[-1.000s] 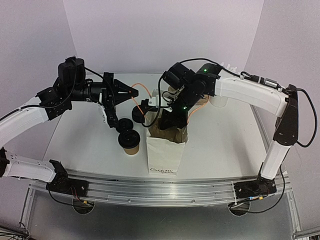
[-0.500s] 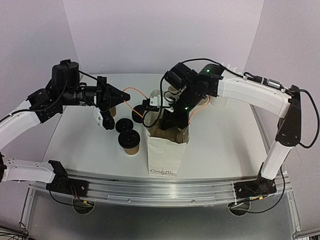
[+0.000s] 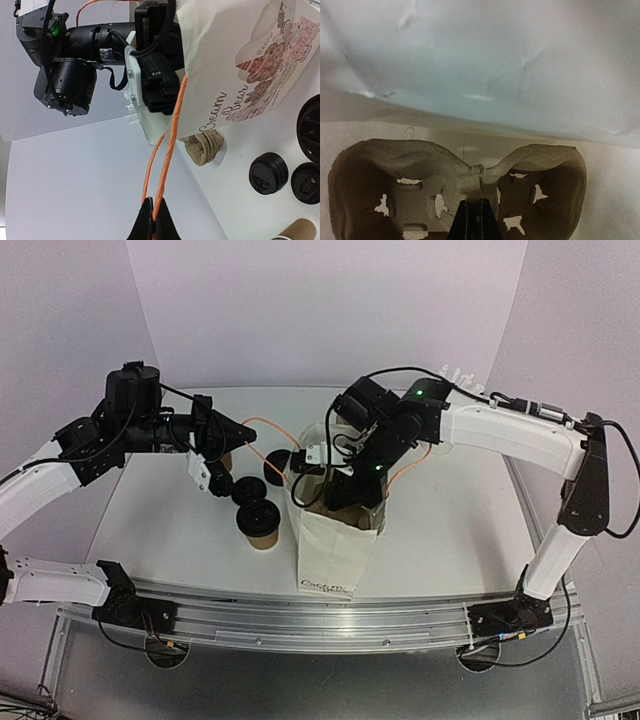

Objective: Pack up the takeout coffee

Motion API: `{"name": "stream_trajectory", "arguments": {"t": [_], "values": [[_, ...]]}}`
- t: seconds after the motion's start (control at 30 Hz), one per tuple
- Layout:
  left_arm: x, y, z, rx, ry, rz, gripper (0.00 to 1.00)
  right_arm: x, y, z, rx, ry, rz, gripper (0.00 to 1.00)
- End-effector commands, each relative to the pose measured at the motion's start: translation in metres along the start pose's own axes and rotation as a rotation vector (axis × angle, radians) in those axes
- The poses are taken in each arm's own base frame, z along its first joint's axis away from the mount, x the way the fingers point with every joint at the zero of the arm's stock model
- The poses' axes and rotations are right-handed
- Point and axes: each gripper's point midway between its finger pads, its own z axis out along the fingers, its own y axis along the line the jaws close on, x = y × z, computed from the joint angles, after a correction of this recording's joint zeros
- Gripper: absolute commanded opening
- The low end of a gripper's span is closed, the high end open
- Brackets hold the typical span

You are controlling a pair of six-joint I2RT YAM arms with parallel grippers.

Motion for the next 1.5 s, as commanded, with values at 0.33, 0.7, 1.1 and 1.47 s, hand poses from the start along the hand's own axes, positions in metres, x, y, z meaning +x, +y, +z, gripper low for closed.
{"name": "stream_trajectory", "arguments": {"t": [0.33, 0.7, 1.1, 1.47], "values": [[-0.01, 0.021, -0.016, -0.093, -0.034, -0.012, 0.0, 0.009, 0.003, 0.007, -0.008, 0.037, 0.036, 0.0], [-0.023, 0.019, -0.018, -0.111, -0.097, 0.005, 0.0, 0.014, 0.013, 0.026, -0.1, 0.05, 0.11, 0.0], [-0.028, 0.028, -0.018, -0.157, -0.137, 0.05, 0.0, 0.033, -0.004, 0.051, -0.044, 0.145, 0.182, 0.0], [-0.027, 0.032, -0.017, -0.177, -0.132, 0.065, 0.0, 0.049, -0.015, 0.067, 0.04, 0.223, 0.169, 0.0]]}}
